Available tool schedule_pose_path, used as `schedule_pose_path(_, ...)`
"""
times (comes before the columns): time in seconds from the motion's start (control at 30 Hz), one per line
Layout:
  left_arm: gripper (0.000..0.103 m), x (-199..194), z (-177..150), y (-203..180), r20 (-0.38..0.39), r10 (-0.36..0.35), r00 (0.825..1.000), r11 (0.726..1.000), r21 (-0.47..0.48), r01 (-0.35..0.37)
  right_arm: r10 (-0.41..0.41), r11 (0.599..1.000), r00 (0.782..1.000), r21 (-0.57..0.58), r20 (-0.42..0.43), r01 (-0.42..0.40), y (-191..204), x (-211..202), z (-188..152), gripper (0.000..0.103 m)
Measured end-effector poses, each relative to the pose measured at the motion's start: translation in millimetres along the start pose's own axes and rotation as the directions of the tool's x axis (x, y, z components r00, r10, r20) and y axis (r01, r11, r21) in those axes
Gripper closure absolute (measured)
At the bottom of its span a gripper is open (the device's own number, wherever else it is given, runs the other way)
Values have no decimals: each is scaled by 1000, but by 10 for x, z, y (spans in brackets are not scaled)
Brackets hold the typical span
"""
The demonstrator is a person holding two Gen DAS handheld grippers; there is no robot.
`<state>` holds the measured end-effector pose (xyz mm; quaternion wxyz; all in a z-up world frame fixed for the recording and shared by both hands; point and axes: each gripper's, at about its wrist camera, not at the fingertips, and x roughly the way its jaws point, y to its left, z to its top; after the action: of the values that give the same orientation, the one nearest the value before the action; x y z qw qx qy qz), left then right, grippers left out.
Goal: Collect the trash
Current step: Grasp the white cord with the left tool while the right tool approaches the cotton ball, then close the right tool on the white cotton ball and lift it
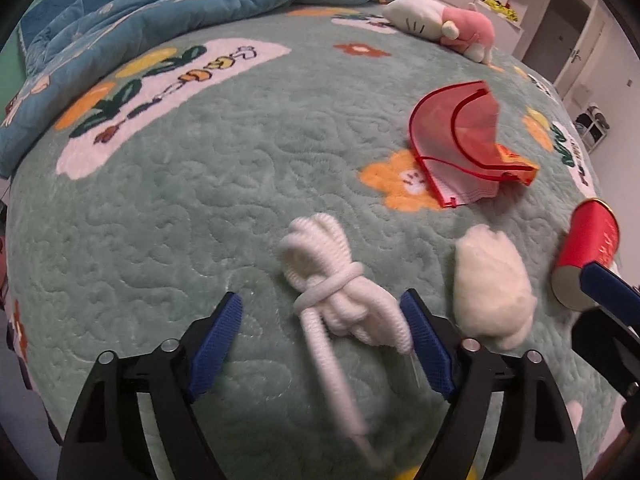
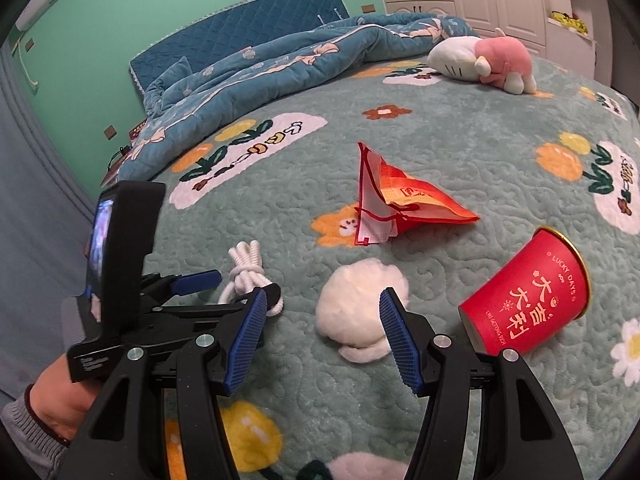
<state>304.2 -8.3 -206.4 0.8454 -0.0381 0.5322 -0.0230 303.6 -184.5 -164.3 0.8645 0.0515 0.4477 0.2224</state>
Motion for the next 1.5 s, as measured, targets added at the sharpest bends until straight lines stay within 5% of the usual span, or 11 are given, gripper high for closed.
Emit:
schedule_pose_path(0.2,19,82,-27,-122,27,49,998,998,45,-51,-3,1000,1000,9,0,3,-47,31,3,43)
schedule_pose_path(0.37,48,81,-58,-196,52,76,996,992,97,-81,-3,1000,1000,18,-2,3,-87,49,4,43)
schedule_pose_path(0.5,56,124,-36,-176,52,82,995,991,104,-87,0,1000,1000,19,-1,0,-93,47,0,43)
schedule_pose_path(0.57,66,126,-22,-177,60,78,995,990,111,-84,-1,1000,1000,18,-1,1,-98,46,-2,43)
schedule_pose_path(0.6,79,120,-19,-179,60,69,996,991,114,-75,-1,1000,1000,20,-1,1,-93,46,-3,43)
schedule_pose_path(1.23,86,-190,20,-45,105,29,994,989,139,-44,-66,998,995,-27,-71,64,-132,536,-20,43)
schedule_pose_path(1.3,86,-191,13,-42,109,31,994,989,138,-46,-71,997,993,-46,-97,67,-124,644,-44,48)
schedule_pose_path(1.37,86,-183,8,-40,109,31,994,989,137,-46,-87,994,989,-70,-118,79,-116,730,-72,76)
schedule_pose_path(1.5,86,-185,-21,-55,105,30,994,989,142,-45,-79,994,991,-88,-106,69,-114,738,-109,90)
